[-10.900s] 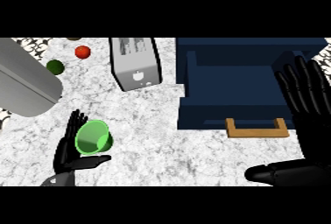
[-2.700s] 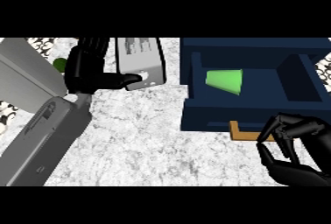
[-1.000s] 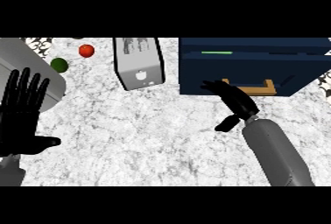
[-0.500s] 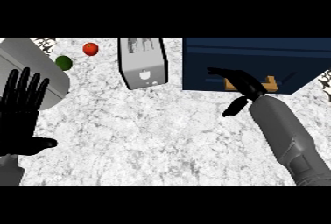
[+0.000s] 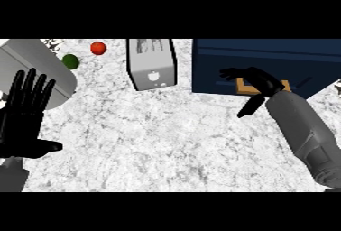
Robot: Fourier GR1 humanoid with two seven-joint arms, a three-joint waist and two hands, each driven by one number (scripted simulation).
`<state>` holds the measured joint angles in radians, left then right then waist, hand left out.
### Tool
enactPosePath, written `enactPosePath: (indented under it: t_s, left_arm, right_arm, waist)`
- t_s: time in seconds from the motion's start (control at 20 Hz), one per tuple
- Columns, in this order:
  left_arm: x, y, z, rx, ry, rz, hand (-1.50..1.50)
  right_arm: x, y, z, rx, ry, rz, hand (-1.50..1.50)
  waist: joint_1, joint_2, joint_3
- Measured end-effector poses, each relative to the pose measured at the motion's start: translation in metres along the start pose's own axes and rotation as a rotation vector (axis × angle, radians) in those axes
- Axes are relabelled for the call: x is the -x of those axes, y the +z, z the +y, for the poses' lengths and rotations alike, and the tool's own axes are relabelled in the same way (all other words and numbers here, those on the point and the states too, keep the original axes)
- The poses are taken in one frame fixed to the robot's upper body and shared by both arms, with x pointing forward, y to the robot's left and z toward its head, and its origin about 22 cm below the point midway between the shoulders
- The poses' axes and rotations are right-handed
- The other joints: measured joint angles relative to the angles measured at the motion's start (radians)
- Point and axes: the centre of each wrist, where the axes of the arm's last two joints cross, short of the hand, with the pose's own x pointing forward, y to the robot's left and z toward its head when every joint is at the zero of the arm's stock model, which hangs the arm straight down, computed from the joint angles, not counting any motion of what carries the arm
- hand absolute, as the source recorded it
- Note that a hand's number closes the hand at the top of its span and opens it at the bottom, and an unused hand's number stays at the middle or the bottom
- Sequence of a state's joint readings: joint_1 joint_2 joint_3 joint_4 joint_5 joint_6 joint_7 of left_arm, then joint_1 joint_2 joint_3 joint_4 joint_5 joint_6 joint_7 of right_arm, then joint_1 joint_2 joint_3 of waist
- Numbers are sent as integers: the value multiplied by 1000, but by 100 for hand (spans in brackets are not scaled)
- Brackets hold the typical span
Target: Pick up the cup, place it into the drawer and close the drawer
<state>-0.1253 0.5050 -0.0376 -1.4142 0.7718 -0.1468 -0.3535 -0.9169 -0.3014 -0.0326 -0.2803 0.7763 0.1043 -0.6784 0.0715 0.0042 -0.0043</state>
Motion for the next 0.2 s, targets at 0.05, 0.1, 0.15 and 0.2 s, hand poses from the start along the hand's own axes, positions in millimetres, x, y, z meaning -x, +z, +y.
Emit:
enactPosePath:
  t_s: [0.05, 0.1, 0.15, 0.2]
  left_arm:
    - [-1, -1, 0, 2, -3, -2, -150]
    - [0, -1, -1, 3, -5, -1, -150]
    - [2, -2, -1, 3, -6, -3, -150]
    - [0, -3, 0, 3, -9, -7, -150]
  right_arm:
    - [1, 1, 0, -4, 1, -4, -150]
    - [1, 0, -2, -15, -11, -2, -150]
    - [2, 1, -2, -15, -11, -5, -150]
    - [2, 1, -2, -19, -13, -6, -150]
  waist:
    - [2, 0, -1]
    - [2, 1, 0]
    - [2, 1, -1]
    - [4, 1, -2]
